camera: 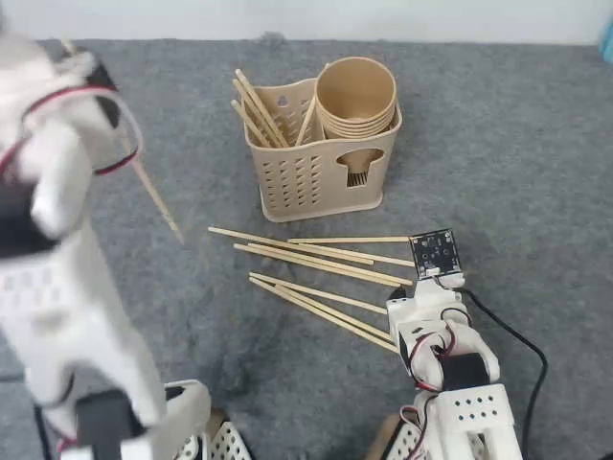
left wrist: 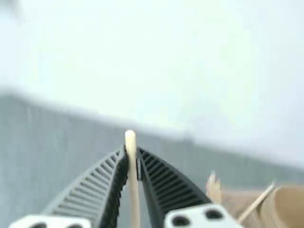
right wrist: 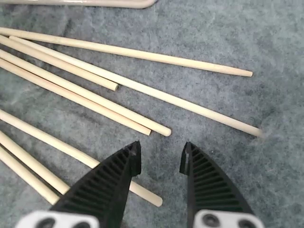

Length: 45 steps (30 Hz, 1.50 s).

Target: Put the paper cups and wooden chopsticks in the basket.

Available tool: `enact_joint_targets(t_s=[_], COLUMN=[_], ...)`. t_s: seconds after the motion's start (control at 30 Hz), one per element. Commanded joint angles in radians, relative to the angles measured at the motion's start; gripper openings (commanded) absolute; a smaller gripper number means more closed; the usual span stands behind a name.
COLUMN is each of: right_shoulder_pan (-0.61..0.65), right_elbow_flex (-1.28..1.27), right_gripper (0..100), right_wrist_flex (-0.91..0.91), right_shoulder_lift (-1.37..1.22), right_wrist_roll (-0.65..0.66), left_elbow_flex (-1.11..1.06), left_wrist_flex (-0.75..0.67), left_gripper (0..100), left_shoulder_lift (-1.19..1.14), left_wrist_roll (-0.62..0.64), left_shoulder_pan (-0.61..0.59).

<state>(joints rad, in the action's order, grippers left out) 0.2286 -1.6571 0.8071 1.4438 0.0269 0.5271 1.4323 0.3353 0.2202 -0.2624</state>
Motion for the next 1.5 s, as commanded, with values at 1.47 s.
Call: enact_joint_targets(t_s=[1.47], right_shoulder_pan=[-0.021], right_elbow_flex=[0.011], right_gripper=[14.0], right_wrist_flex=[-0.025], right_shoulder_lift=[0.015], right_wrist_roll=[0.015], left_elbow_flex=[-0.914], left_wrist_flex=[-1.286], left_gripper=[2], left_shoulder_lift=[0.143], left_wrist_roll=[-0.055], left_shoulder_pan=[0.44])
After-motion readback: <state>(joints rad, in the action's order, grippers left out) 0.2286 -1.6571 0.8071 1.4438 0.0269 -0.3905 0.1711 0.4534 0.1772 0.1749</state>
